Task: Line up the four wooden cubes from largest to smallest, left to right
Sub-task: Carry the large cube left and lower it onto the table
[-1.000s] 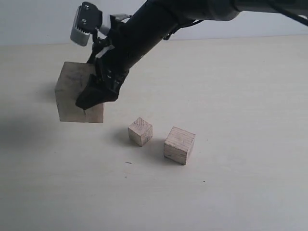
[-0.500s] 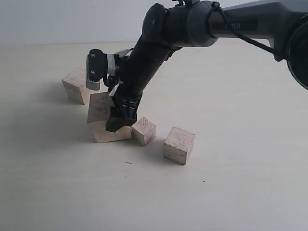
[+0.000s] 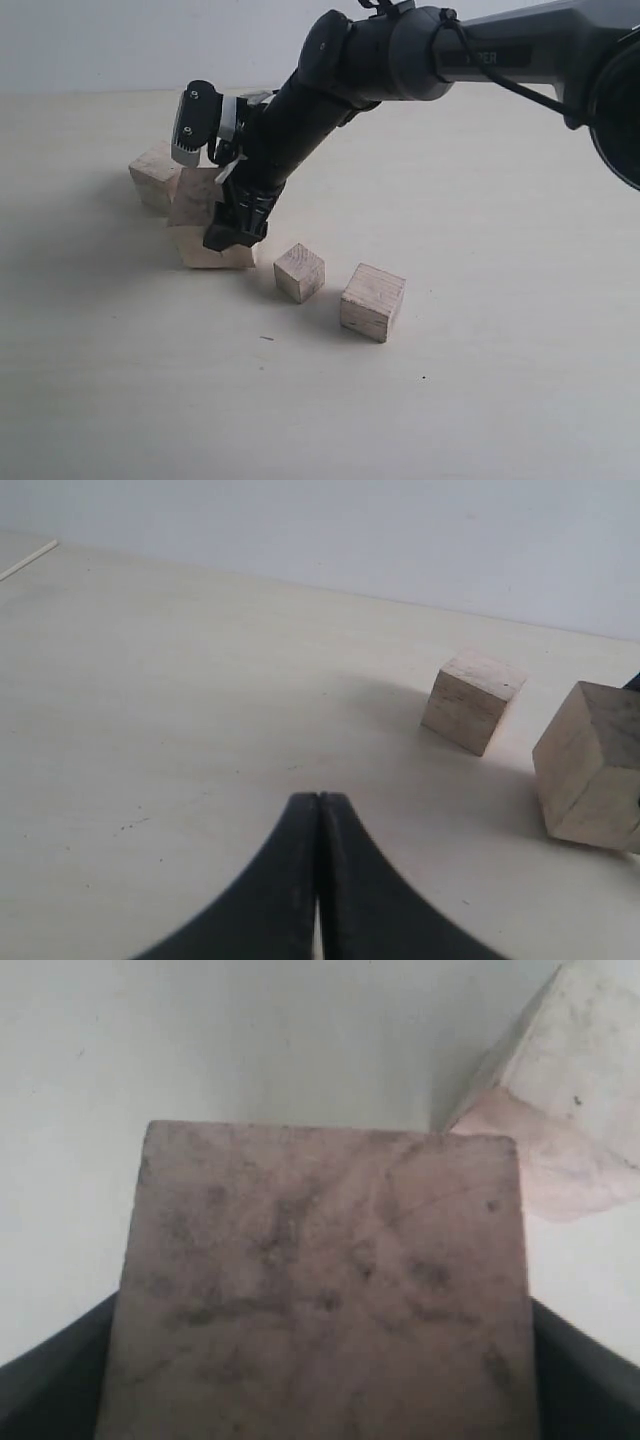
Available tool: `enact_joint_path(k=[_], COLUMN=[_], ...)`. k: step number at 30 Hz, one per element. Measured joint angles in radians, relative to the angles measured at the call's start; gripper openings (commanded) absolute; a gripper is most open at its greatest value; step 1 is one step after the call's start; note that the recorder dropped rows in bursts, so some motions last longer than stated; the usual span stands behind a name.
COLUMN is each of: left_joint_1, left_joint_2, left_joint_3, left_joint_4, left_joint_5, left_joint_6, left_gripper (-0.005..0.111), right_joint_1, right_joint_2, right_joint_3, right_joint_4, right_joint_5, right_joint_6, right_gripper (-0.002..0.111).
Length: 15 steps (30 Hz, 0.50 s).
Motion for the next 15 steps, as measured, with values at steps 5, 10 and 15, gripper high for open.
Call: enact_joint_path(k=[5, 10, 15], left_joint_1=[0.000, 0.000, 0.000], left_joint_2=[0.000, 0.000, 0.000], left_joint_3=[0.000, 0.000, 0.000], left_joint_4=[0.000, 0.000, 0.000], left_joint_5=[0.000, 0.000, 0.000], left_joint_6=[0.000, 0.000, 0.000], left_gripper=[0.000, 0.000, 0.000], right_joint_1=[0.000, 0.000, 0.000], right_joint_2=[0.022, 0.024, 0.024], right_joint_3=[0.000, 0.000, -0.004], right_joint_4=[0.012, 0.018, 0.020], right_joint_5=[0.015, 0.016, 0.019], right_joint_6=[-0.034, -0.055, -0.059], right_gripper=[0.000, 0.000, 0.000])
